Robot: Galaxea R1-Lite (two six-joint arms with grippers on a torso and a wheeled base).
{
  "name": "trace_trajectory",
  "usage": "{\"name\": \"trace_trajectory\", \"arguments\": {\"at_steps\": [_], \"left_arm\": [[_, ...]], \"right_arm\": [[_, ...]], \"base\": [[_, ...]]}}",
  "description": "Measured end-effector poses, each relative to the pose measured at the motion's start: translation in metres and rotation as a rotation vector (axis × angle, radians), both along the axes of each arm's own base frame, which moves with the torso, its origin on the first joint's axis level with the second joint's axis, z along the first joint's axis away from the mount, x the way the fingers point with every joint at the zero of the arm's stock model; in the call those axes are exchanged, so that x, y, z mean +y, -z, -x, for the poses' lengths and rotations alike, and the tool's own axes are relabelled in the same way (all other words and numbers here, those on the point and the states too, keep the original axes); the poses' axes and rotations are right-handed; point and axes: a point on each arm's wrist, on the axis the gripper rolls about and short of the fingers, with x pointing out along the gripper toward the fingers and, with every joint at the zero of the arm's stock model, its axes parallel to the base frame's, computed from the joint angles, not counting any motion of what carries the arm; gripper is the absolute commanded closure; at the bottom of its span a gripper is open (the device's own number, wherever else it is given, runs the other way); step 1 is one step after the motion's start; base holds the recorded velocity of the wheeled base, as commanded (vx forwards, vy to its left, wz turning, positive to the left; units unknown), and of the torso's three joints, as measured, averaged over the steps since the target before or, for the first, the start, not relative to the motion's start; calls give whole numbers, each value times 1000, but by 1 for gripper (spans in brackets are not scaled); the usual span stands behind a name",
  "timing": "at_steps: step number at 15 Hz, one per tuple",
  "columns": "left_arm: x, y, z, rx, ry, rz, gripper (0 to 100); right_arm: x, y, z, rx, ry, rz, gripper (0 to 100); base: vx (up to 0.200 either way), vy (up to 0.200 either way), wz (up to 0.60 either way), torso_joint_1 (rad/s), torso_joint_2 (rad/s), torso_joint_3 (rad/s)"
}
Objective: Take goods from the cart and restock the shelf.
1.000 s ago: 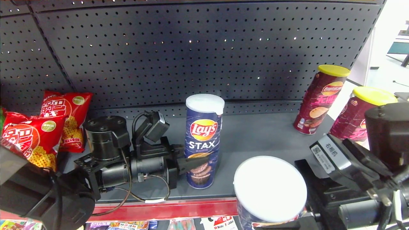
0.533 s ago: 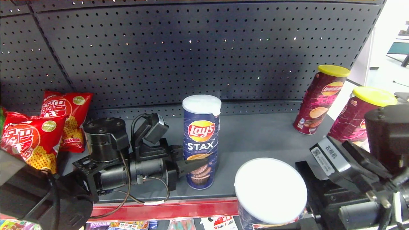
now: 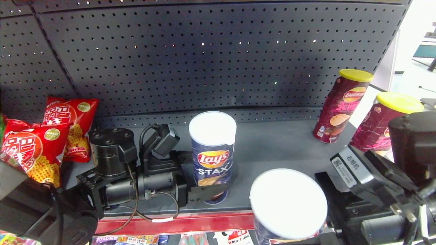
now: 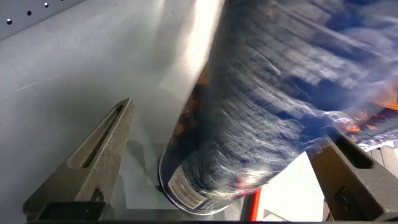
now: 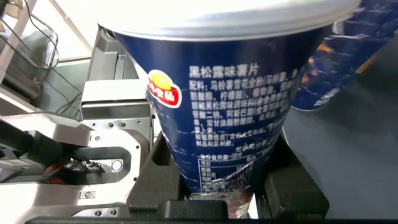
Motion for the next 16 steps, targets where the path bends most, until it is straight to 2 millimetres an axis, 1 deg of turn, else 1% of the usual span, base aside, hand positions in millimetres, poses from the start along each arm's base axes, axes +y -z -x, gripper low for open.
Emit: {"name": "trace_trajectory", "arguments": {"at_steps": [4,7,9,10,12,16], "left_arm": [[4,1,5,11,-4,-6,0],[13,1,20,21,2,-10,0],[26,-2,33,23,-15,-11,0],[37,-4,38,20,-43,-9,0],[67,-9,45,-1,-128,3,0],[118,-27,81,-110,-315,33,0]], "right_arm": [[0,0,0,1,0,1,100],[1,0,1,1,-5,2,100],[4,1,2,0,-13,6,100],[5,1,4,0,-18,8,100],[7,3,7,5,-31,14,100],[7,3,7,15,-29,11,100]], "base": [[0,0,0,0,0,0],[0,0,0,0,0,0],[0,0,0,0,0,0],[0,0,0,0,0,0],[0,0,0,0,0,0],[0,0,0,0,0,0]]}}
